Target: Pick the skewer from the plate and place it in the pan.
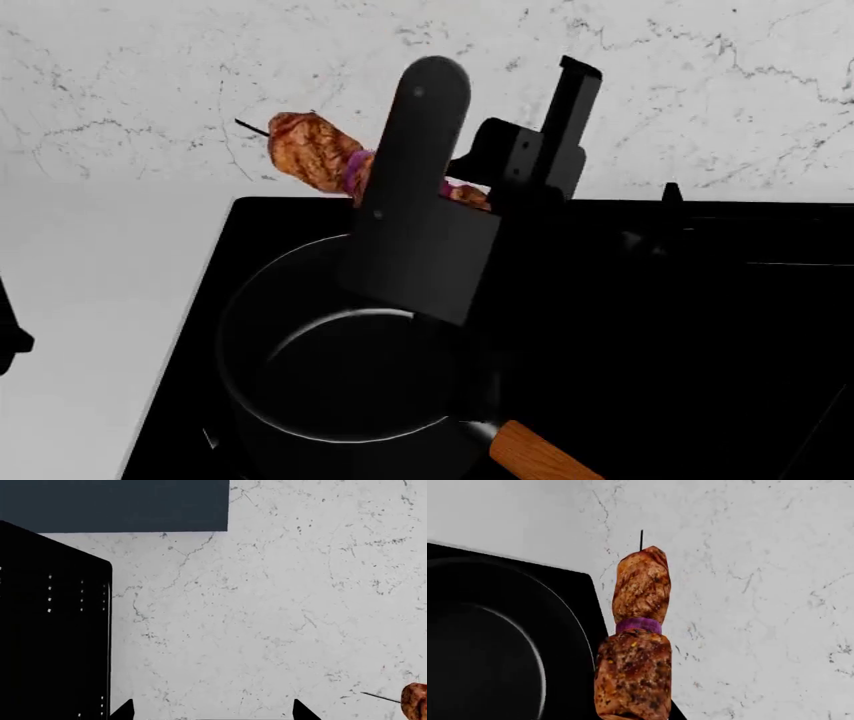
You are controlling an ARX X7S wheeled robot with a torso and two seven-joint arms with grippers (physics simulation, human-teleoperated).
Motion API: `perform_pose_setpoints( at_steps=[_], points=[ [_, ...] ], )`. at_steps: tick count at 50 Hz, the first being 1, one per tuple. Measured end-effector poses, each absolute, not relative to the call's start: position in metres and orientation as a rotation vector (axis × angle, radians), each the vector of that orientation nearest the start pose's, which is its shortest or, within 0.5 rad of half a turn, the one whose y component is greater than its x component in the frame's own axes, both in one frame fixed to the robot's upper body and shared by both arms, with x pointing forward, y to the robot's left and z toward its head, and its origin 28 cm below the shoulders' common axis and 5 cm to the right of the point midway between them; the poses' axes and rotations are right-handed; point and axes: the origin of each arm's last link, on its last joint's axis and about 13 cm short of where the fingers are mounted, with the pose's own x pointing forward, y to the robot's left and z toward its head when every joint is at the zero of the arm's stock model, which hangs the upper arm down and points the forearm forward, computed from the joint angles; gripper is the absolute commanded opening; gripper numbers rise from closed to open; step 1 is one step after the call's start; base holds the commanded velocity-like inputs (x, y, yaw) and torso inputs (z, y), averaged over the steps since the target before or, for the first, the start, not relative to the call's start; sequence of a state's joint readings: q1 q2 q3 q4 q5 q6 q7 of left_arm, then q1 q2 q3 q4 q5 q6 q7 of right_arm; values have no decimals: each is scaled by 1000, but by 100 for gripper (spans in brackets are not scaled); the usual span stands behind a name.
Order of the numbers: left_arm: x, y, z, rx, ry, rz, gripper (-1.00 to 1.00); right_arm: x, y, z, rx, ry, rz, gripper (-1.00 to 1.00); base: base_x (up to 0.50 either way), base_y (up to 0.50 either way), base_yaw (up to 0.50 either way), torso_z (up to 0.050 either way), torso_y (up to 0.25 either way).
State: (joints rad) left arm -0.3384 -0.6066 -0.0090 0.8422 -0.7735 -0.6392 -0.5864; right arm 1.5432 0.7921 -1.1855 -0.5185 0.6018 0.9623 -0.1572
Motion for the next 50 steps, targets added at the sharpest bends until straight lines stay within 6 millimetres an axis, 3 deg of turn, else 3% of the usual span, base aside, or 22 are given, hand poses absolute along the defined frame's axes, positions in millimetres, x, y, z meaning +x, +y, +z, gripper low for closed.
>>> perform_pose_setpoints(
  at_steps=[6,15,16,37,42,50],
  points=[
    [196,248,213,2,-373,50,100,272,-118,303,-1002,15,706,-100,0,0,0,0,0],
    [192,250,213,0,-369,55,100,271,-116,297,-1030,28,756,-100,0,0,0,0,0],
    [192,250,213,-1,-368,56,100,271,-115,296,-1034,29,759,100,0,0,0,0,0],
    [190,250,211,-5,-362,66,100,276,-115,293,-1070,28,768,100,0,0,0,0,0],
    [189,249,212,-4,-363,66,100,273,-116,310,-1017,-27,745,100,0,0,0,0,0],
    [191,250,215,5,-371,63,100,266,-122,356,-868,-204,638,100,0,0,0,0,0]
  ],
)
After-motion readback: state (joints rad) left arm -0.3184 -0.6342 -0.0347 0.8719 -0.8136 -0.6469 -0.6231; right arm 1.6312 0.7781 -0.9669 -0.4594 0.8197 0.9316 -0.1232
